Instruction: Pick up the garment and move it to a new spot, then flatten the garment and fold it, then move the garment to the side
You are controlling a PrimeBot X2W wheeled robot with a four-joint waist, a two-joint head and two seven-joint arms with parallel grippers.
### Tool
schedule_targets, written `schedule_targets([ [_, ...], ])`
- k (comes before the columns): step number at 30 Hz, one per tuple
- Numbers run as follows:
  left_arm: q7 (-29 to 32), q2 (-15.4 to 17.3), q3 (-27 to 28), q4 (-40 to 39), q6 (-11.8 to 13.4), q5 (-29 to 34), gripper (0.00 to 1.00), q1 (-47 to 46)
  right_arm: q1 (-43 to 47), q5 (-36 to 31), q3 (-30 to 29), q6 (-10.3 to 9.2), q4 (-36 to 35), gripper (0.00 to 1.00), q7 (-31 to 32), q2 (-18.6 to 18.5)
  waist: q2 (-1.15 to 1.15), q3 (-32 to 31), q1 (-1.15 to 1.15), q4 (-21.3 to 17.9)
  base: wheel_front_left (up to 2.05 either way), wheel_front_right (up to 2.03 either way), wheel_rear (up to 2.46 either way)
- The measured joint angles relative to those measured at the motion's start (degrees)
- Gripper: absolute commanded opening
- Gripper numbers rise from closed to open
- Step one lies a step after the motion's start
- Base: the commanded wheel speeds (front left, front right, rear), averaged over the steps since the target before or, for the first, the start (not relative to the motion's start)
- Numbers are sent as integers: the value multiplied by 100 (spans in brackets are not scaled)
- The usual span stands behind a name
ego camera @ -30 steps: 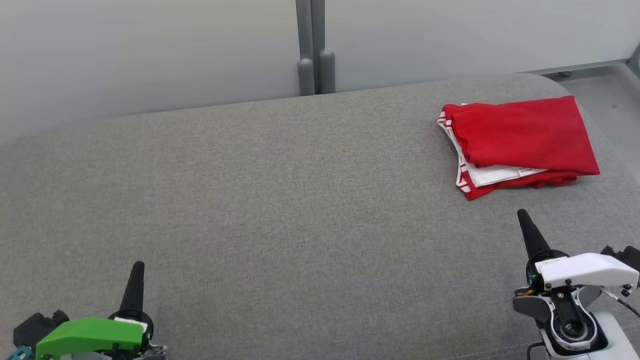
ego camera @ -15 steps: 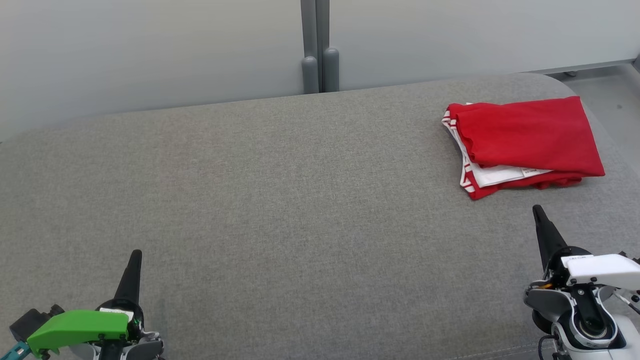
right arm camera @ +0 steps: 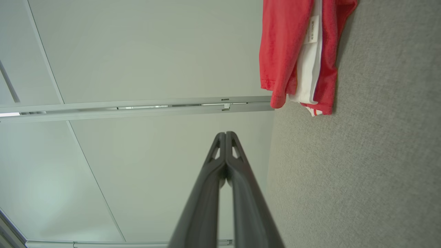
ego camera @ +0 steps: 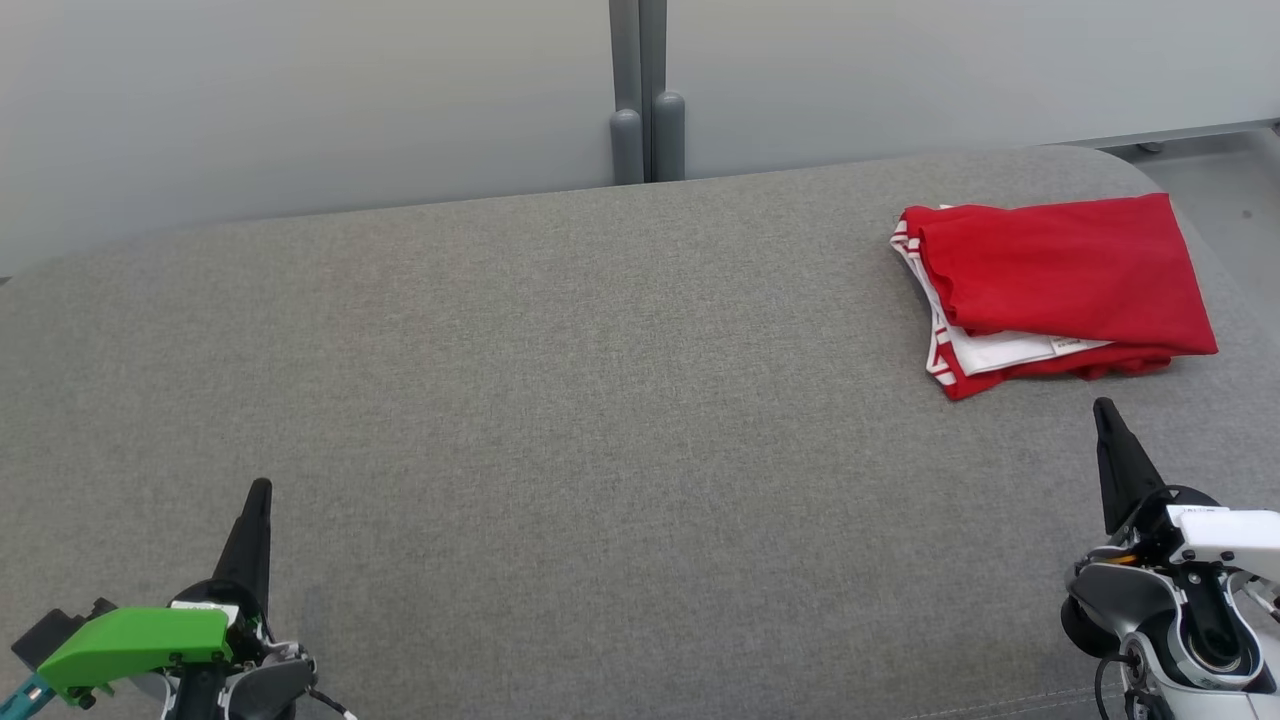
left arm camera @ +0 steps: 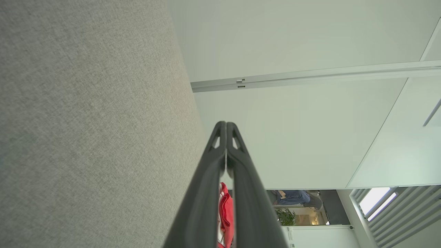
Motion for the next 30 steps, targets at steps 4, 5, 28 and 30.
schedule_targets([
  [4,5,3,1,10,0,0,0,-3,0,0,-2,0,3,0,1,0,0,0,0,0,0,0,0],
  [5,5,3,1,13,-1,0,0,-3,0,0,-2,0,5,0,1,1,0,-1,0,0,0,0,0],
  [28,12,3,9,98,-36,0,0,-26,-5,0,-12,1,42,0,25,4,0,-3,0,0,0,0,0],
  [30,47,3,11,103,-52,0,0,-28,-5,0,-13,1,45,0,25,5,0,-3,0,0,0,0,0],
])
